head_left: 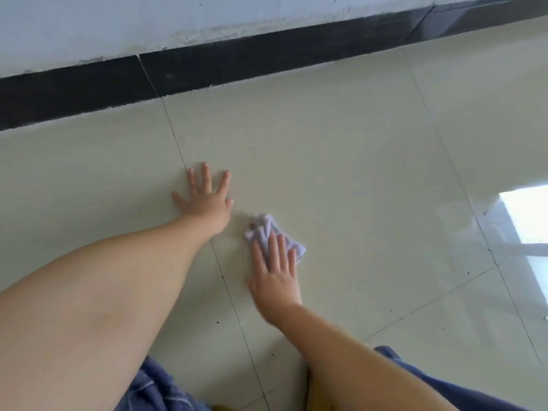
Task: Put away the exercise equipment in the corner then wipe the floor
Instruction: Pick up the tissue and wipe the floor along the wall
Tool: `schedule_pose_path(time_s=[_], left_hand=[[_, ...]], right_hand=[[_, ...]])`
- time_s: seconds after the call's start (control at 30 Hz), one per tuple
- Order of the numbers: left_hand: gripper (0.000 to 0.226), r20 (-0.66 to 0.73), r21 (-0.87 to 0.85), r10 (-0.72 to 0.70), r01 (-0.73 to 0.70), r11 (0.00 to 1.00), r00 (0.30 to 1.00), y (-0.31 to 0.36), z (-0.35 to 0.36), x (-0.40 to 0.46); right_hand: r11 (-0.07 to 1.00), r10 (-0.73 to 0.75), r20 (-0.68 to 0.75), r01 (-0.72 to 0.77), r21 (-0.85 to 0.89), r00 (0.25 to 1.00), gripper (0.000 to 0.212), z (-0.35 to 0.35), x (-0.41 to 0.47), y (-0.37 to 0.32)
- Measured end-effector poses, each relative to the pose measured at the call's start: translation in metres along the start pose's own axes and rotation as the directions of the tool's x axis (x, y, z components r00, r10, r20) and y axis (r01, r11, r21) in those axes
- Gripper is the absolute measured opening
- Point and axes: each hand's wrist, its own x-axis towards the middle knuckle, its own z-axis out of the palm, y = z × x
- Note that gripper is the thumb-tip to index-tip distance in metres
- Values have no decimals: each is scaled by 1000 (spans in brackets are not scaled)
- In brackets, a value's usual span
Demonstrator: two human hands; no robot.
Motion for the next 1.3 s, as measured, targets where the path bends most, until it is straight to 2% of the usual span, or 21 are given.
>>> schedule_pose_path(time_s=[0.13, 0.23, 0.3, 0.37, 0.4, 0.47, 0.53, 0.57, 0.63, 0.7, 0.73, 0.8, 0.87, 0.97, 1.03, 1.07, 1.1, 1.13, 1.17, 1.2, 1.3], left_hand=[[59, -15, 30, -5, 5, 1000, 1000, 1, 1, 0], [59, -40, 48, -9, 11, 999, 999, 2, 6, 1], [58, -79, 56, -16, 20, 998, 997, 2, 10, 3], [56, -114, 68, -27, 35, 997, 993, 2, 14, 3], [56, -133, 59, -39, 47, 997, 990, 4, 14, 3], [54, -188, 1, -94, 96, 995, 978, 17, 13, 5], [52, -243, -91, -159, 140, 986, 957, 40, 12, 4], [52, -274, -122, -158, 129, 984, 949, 54, 14, 3], [53, -337, -131, -97, 55, 990, 936, 80, 22, 0], [54, -378, -110, -37, -5, 994, 925, 97, 30, -2], [55, -389, -107, -27, -16, 994, 921, 101, 33, -1], [54, -402, -121, -42, -7, 993, 915, 106, 35, 6], [54, -387, -136, -94, 45, 990, 917, 106, 35, 11], [55, -324, -119, -153, 120, 986, 934, 107, 32, 10], [56, -297, -111, -141, 112, 987, 944, 111, 31, 2], [56, -287, -107, -124, 97, 990, 950, 114, 31, -3], [56, -275, -102, -108, 82, 991, 955, 117, 31, -7], [56, -260, -98, -95, 72, 993, 961, 121, 31, -11], [56, -243, -99, -90, 68, 993, 966, 125, 33, -14], [56, -228, -108, -94, 70, 992, 969, 129, 34, -17], [55, -198, -155, -121, 91, 984, 973, 139, 38, -20]], right_hand=[[922, -383, 200, 387, 22, 902, 61, 14, -46, -44], [860, -501, 111, 508, -45, 858, 53, 6, -21, 24], [941, -327, -14, 324, -102, 945, 63, -8, 2, 101], [999, 20, -171, -28, -41, 985, 66, -33, 26, 180], [971, 237, -180, -226, 78, 955, 62, -48, 37, 209], [811, 553, -90, -510, 285, 829, 55, -67, 63, 236], [695, 688, -50, -638, 332, 724, 55, -68, 78, 216], [699, 682, -49, -631, 337, 729, 57, -61, 79, 193], [835, 511, -140, -451, 315, 848, 59, -33, 65, 138], [980, 130, -228, -90, 177, 965, 60, -7, 32, 84], [988, -107, -192, 126, 94, 976, 58, -1, 16, 69], [876, -479, -47, 481, 39, 876, 53, 2, 6, 76], [791, -611, -33, 611, 1, 791, 47, -5, 18, 123], [914, -405, -140, 399, -71, 903, 50, -30, 55, 234], [999, -34, -191, 41, 33, 981, 54, -67, 79, 302], [970, 216, -157, -194, 145, 964, 53, -86, 87, 326], [885, 428, -101, -394, 249, 898, 53, -103, 92, 342], [797, 558, -40, -522, 302, 829, 53, -113, 93, 347], [758, 609, -9, -578, 302, 793, 53, -119, 93, 339], [774, 593, -10, -567, 282, 805, 53, -115, 92, 323], [956, 269, -105, -253, 147, 957, 55, -67, 70, 238]])
